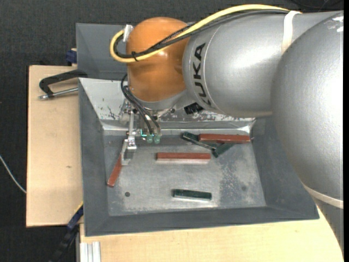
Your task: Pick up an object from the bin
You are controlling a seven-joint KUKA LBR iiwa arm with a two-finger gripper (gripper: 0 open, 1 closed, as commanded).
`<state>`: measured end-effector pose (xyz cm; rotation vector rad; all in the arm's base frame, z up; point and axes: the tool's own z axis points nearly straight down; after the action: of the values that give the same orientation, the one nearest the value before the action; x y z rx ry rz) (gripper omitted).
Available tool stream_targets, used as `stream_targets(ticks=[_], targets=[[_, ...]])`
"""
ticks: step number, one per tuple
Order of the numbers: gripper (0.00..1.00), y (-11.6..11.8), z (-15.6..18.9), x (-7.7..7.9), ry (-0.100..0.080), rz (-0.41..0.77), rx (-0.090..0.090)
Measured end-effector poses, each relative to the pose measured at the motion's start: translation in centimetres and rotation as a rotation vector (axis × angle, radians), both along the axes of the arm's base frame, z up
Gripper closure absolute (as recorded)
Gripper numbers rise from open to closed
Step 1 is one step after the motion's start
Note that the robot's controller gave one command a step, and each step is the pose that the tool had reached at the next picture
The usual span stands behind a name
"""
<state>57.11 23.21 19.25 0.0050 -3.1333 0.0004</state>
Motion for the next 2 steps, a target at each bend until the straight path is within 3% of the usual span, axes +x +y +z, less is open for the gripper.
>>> stream_targets(ticks=[1, 2], targets=[[0.0, -0.1, 0.5, 0.2, -0.009, -0.003, 0.002], [0.0, -1.8, -4.2, 1.0, -0.012, 0.09, 0.003]])
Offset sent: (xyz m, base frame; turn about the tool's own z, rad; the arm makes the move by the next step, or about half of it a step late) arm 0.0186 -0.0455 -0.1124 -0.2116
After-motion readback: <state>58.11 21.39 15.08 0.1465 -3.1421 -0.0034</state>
